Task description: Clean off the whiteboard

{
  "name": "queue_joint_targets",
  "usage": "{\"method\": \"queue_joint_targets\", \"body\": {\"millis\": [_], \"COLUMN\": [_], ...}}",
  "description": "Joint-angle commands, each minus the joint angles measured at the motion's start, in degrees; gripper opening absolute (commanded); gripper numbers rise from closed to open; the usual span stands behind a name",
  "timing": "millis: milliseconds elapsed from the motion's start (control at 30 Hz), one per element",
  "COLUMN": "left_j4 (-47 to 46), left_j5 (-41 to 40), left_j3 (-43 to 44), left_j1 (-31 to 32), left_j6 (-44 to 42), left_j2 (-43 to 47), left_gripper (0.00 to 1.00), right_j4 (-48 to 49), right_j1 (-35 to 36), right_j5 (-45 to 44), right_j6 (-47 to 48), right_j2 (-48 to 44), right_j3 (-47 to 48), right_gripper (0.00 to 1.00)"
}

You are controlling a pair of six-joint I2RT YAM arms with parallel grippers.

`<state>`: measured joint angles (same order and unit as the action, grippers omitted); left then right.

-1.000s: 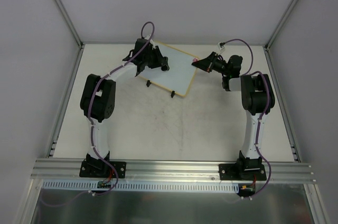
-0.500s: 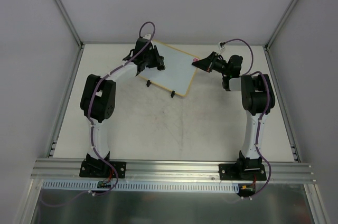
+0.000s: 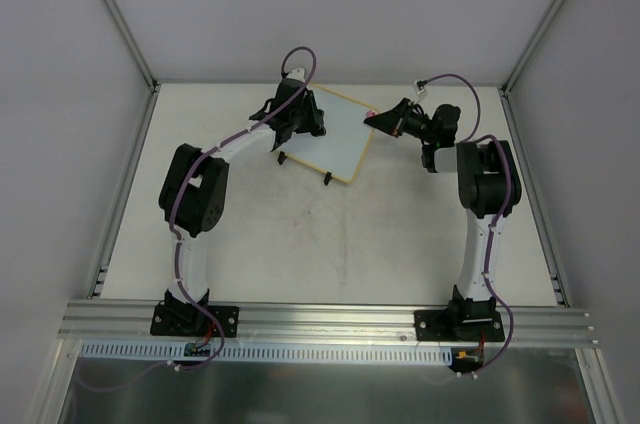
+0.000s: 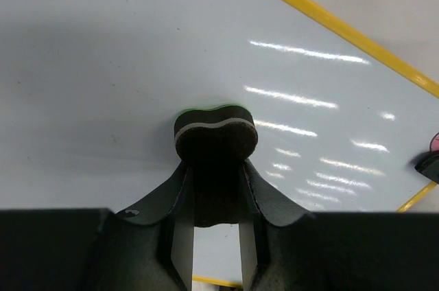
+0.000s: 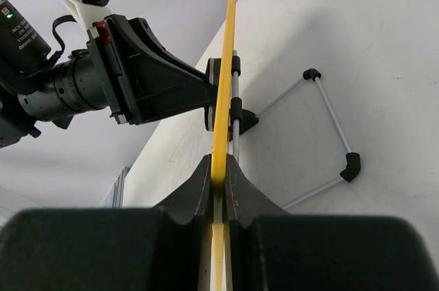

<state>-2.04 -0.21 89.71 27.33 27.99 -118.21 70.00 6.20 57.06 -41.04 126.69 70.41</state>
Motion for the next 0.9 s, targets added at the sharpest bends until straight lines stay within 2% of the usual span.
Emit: {"method": "queue_joint_targets", "body": {"millis": [0, 300, 567, 733, 867], "left_j4": [2.3, 2.3, 3.6, 5.6, 6.8], "left_j5": [7.8, 5.8, 5.7, 2.3, 5.0], "left_j3": [-4.3, -6.9, -7.5, -14.4, -21.7], "left_j1": [6.3, 6.5, 1.9, -0.4, -4.9], "left_j6": [3.0, 3.0, 1.0, 3.3, 4.7], "left_j2": [-4.7, -2.3, 2.4, 10.4, 15.9], "left_gripper": [0.00, 0.00, 0.00, 0.00, 0.00], "right_j4": [17.8, 17.9, 17.8, 17.8, 17.8], "right_j1": [2.4, 2.4, 2.4, 2.4, 2.5], "right_j5": [8.0, 8.0, 8.0, 8.1, 8.0], "right_j6": [-0.9, -0.9, -0.9, -0.9, -0.8], "right_j2": [-5.1, -5.0, -5.1, -4.9, -4.8], "right_j3": [0.7, 0.8, 0.8, 0.9, 0.8], "right_gripper": [0.00, 0.00, 0.00, 0.00, 0.00]}}
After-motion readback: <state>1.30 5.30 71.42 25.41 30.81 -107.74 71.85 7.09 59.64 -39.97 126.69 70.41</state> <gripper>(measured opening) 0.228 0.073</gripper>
